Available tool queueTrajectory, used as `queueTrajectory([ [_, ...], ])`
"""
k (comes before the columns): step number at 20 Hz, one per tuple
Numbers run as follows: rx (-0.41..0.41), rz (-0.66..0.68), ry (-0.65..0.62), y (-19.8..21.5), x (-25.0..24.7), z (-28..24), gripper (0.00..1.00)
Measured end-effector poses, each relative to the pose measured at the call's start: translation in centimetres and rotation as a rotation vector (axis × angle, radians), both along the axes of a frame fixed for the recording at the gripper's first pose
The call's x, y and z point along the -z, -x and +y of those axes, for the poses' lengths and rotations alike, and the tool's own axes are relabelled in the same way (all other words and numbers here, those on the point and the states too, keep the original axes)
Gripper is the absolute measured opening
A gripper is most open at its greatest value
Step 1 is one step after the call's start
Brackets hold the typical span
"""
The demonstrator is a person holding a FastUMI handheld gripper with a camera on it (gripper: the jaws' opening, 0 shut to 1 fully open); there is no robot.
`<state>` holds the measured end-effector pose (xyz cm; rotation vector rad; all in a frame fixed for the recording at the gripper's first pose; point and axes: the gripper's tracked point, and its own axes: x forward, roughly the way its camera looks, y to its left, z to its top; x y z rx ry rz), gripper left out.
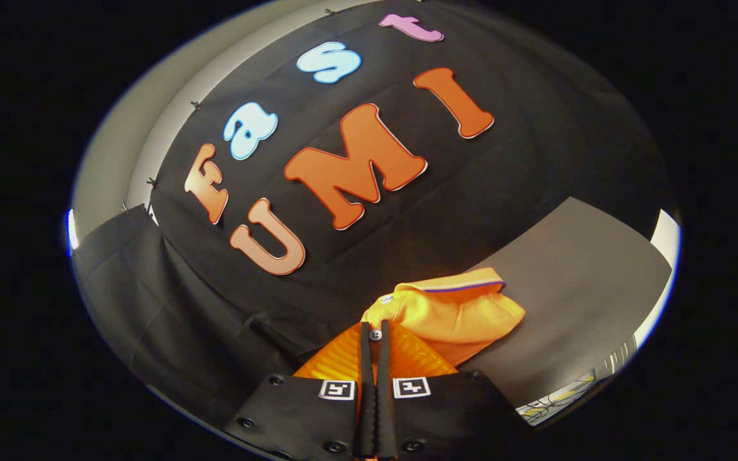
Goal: Put the clothes into the washing machine and then close the washing machine lid.
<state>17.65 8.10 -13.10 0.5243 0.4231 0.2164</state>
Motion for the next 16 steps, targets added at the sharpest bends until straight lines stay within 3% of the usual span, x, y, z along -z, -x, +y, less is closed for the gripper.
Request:
queueTrajectory([
  [7, -0.092, 0.038, 0.02, 0.7, 3.9, 11.7, 0.08],
  [16, -0.169, 0.159, 0.059, -1.6, 13.6, 19.3, 0.08],
])
